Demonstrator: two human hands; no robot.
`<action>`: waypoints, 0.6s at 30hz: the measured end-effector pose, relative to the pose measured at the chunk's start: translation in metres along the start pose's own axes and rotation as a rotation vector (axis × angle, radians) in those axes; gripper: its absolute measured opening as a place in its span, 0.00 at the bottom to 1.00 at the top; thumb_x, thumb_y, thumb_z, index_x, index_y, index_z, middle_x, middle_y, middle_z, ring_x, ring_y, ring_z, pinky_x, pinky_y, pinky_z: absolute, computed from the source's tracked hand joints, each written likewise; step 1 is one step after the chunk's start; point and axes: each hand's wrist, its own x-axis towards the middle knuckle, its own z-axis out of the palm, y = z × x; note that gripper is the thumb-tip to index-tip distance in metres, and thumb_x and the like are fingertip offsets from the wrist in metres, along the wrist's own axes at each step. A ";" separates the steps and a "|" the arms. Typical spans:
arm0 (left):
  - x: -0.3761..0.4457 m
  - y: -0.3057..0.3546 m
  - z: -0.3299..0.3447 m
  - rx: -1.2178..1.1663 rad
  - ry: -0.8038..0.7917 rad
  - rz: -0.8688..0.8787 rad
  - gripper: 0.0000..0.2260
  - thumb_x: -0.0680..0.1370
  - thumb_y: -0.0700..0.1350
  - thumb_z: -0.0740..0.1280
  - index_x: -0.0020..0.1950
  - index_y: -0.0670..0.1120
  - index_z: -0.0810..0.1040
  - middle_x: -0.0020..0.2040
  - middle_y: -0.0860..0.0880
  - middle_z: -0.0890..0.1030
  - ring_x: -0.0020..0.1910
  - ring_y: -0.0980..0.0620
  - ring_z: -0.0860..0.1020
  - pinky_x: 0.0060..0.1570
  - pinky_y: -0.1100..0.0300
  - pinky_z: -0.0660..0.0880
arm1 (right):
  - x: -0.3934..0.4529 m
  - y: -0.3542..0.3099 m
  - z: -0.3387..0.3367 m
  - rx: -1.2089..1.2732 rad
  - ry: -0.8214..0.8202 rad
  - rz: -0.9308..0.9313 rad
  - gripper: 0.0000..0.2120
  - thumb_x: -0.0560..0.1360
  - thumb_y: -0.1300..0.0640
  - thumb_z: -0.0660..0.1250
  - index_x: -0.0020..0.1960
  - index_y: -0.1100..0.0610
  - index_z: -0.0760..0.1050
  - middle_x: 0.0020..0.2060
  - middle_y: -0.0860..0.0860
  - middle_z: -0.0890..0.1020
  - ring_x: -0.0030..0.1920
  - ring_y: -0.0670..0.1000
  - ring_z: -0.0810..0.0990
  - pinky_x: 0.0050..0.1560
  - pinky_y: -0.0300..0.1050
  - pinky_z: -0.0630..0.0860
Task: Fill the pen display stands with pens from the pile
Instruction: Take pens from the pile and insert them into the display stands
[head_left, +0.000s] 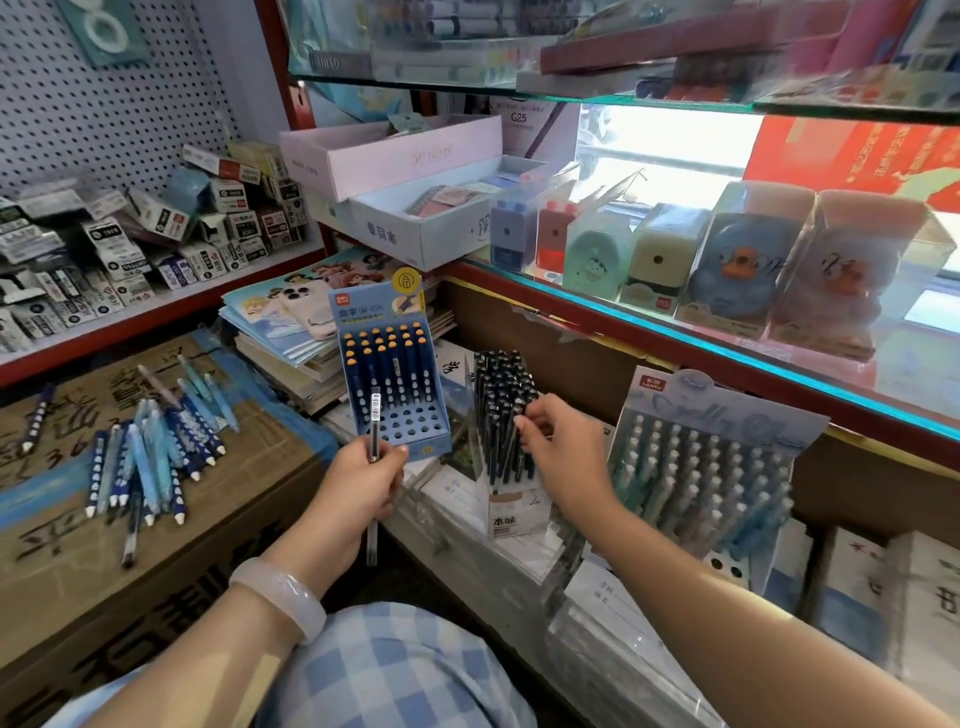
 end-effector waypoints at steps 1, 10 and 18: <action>0.000 0.000 0.000 0.001 -0.002 0.002 0.08 0.80 0.41 0.60 0.41 0.45 0.68 0.31 0.48 0.68 0.26 0.54 0.63 0.26 0.62 0.60 | 0.000 0.000 0.002 -0.029 -0.004 -0.011 0.02 0.77 0.58 0.65 0.46 0.56 0.75 0.40 0.48 0.79 0.41 0.46 0.78 0.46 0.43 0.78; 0.005 0.000 0.005 -0.141 -0.016 -0.069 0.10 0.81 0.42 0.52 0.46 0.43 0.71 0.32 0.46 0.73 0.24 0.55 0.66 0.23 0.64 0.62 | -0.006 0.009 0.019 -0.162 -0.119 -0.021 0.06 0.78 0.57 0.64 0.47 0.59 0.75 0.35 0.50 0.77 0.37 0.50 0.75 0.40 0.44 0.73; -0.006 0.005 0.012 -0.020 -0.186 0.113 0.12 0.82 0.38 0.52 0.50 0.45 0.75 0.35 0.47 0.75 0.26 0.57 0.67 0.23 0.67 0.64 | -0.003 -0.006 0.001 -0.130 -0.066 -0.049 0.08 0.78 0.54 0.64 0.53 0.56 0.77 0.43 0.47 0.80 0.44 0.46 0.78 0.47 0.43 0.77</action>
